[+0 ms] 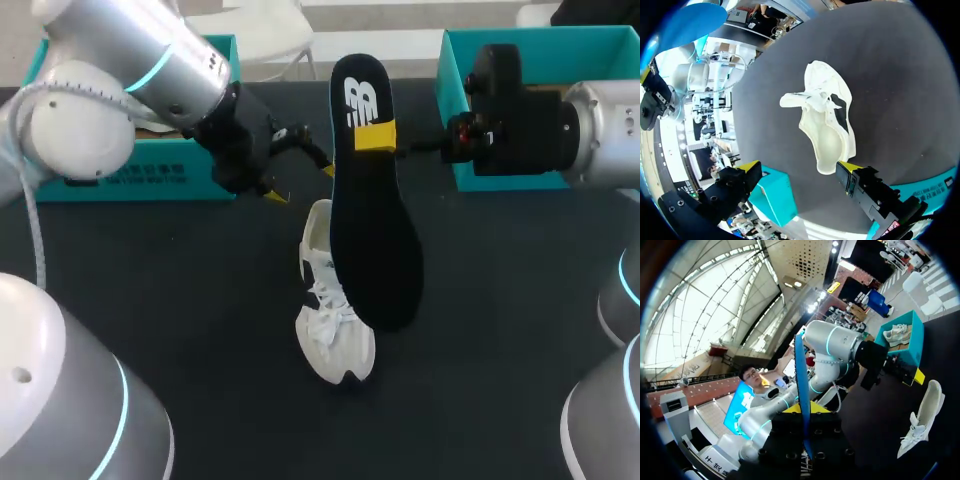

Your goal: Take the shoe out of the shoebox, open the shoe tongue, remove and reinsert the insole, then place the shoe into the shoebox

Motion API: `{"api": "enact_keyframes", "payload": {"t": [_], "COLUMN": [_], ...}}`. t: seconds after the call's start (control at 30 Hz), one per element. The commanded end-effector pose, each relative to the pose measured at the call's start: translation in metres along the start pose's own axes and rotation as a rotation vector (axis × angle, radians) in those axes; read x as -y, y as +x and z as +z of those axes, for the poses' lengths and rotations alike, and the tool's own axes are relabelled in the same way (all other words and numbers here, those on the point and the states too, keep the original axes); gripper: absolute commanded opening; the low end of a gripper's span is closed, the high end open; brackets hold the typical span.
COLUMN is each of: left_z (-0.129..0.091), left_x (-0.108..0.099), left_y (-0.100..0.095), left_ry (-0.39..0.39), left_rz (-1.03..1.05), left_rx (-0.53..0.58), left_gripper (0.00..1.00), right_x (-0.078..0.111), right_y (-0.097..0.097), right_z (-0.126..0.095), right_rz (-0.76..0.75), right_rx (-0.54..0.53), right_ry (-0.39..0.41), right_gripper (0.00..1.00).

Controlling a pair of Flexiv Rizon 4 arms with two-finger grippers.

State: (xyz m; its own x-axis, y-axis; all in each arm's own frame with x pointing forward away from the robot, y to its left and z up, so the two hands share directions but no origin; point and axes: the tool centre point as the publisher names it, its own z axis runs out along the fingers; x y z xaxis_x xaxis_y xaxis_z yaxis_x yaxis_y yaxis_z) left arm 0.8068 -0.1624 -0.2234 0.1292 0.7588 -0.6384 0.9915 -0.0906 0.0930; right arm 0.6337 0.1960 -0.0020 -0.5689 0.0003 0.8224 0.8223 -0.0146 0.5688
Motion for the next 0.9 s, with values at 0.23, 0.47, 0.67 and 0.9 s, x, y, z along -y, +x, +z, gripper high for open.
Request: {"api": "enact_keyframes", "payload": {"t": [0.23, 0.47, 0.67, 0.9], "left_z": [0.001, 0.002, -0.008, -0.016], "left_x": [0.003, 0.003, 0.002, 0.008], "left_y": [0.005, 0.002, -0.009, -0.019], "left_ry": [-0.006, 0.003, -0.050, -0.103], "left_rz": [0.003, -0.005, 0.005, -0.018], "left_rx": [0.249, 0.332, 0.437, 0.513], "left_gripper": [1.00, 1.00, 1.00, 1.00], "right_x": [-0.001, -0.016, -0.026, -0.048], "right_y": [0.000, -0.010, -0.022, -0.047], "right_z": [0.003, -0.002, -0.016, -0.027], "right_rz": [0.002, 0.070, 0.228, 0.393], "right_rx": [0.004, -0.037, -0.061, -0.009], "right_ry": [0.002, 0.034, 0.016, -0.011], "right_gripper": [0.00, 0.00, 0.00, 0.00]}}
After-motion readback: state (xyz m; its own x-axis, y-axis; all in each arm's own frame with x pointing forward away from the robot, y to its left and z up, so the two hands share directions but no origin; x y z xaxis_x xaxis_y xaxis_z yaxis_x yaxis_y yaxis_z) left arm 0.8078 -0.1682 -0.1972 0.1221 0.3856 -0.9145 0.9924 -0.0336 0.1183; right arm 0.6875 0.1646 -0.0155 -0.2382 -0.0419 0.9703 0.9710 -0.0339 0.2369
